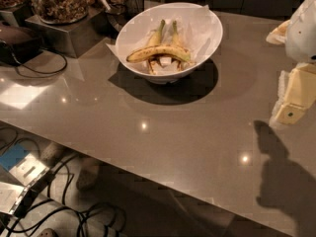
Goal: Pick banana from white bowl
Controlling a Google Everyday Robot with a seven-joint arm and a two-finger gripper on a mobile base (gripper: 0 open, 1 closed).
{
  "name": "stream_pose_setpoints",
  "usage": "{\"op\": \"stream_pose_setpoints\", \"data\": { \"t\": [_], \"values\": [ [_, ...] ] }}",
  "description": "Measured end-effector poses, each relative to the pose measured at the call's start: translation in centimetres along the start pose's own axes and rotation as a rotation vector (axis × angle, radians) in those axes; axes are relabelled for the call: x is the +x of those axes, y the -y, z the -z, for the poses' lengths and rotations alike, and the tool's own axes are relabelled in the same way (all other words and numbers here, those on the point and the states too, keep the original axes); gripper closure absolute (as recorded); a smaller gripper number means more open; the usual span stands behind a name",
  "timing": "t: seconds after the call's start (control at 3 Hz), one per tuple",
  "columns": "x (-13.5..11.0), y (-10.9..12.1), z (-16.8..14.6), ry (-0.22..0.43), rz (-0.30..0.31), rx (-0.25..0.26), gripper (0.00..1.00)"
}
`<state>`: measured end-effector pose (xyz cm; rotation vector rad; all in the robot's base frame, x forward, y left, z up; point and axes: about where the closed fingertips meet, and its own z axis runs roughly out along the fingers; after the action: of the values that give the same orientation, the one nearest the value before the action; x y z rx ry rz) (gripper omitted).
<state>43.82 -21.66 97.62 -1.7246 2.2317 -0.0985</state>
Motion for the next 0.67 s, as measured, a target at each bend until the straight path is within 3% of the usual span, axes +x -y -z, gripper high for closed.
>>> {"op": "stream_pose_setpoints", "data": {
  "t": [0.67],
  "values": [
    [-0.80,0.54,0.08,-0.010,0.002,0.018,0.00]
  ]
}}
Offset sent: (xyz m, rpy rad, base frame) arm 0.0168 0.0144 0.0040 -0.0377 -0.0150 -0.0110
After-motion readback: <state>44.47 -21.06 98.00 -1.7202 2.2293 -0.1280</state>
